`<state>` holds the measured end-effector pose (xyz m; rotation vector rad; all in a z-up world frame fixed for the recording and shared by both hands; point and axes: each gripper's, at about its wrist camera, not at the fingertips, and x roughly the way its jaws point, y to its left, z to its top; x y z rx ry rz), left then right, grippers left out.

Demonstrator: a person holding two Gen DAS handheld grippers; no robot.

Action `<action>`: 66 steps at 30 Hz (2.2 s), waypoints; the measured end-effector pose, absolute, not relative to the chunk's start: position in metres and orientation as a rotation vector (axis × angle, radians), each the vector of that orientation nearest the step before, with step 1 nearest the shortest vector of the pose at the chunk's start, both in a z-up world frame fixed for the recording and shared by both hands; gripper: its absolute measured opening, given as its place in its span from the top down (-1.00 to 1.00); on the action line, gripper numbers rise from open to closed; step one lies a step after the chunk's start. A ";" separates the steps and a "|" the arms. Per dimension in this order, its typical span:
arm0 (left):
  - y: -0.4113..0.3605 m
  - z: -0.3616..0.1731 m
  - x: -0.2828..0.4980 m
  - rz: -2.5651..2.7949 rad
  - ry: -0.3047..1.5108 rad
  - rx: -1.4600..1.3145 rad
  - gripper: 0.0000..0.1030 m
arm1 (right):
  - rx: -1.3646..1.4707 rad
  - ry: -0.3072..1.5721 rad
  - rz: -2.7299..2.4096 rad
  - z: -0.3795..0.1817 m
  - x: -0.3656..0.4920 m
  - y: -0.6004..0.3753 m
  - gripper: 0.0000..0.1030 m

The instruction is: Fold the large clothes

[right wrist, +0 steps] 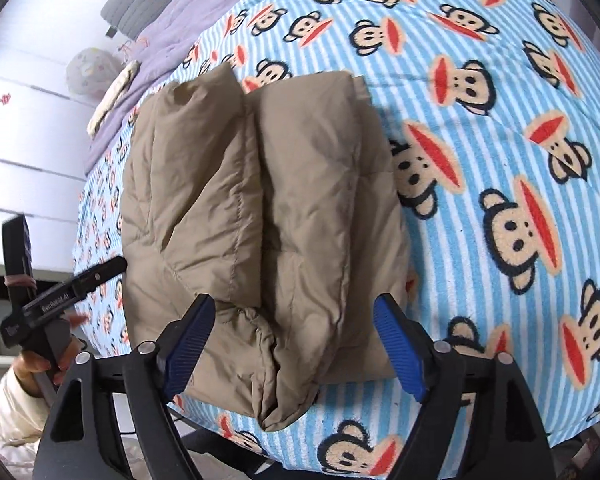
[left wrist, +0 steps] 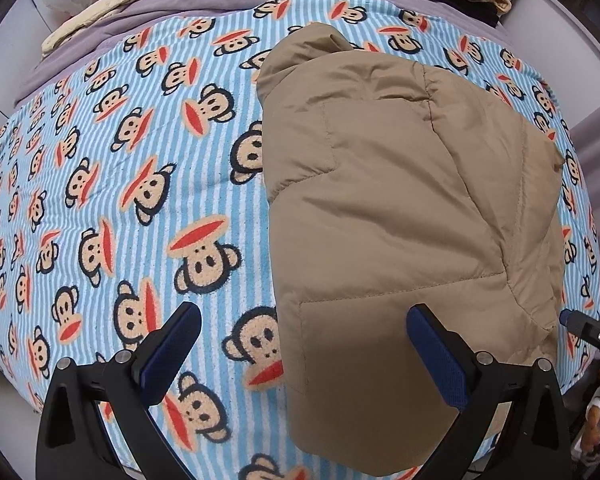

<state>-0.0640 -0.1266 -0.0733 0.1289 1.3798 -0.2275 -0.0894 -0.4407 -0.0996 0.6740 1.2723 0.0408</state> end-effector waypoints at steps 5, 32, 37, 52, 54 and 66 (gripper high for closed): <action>-0.128 -0.073 -0.062 -0.255 1.387 0.111 -1.00 | 0.754 1.257 0.023 -0.109 -0.085 -0.447 -1.00; -0.081 -0.138 -0.014 -0.598 1.577 -0.437 -1.00 | 0.963 1.351 0.168 -0.164 -0.057 -0.488 -1.00; -0.097 -0.165 -0.005 -0.673 1.620 -0.485 -1.00 | 0.966 1.386 0.220 -0.183 -0.032 -0.484 -1.00; -0.134 -0.186 -0.001 -0.645 1.632 -0.536 -0.99 | 1.196 1.401 0.306 -0.231 0.015 -0.453 -0.85; -0.142 -0.173 -0.004 -0.663 1.608 -0.492 -0.83 | 1.224 1.383 0.333 -0.227 0.015 -0.451 -0.51; -0.116 -0.100 0.015 -0.718 1.448 -0.477 -0.69 | 1.169 1.229 0.511 -0.163 0.051 -0.392 -0.37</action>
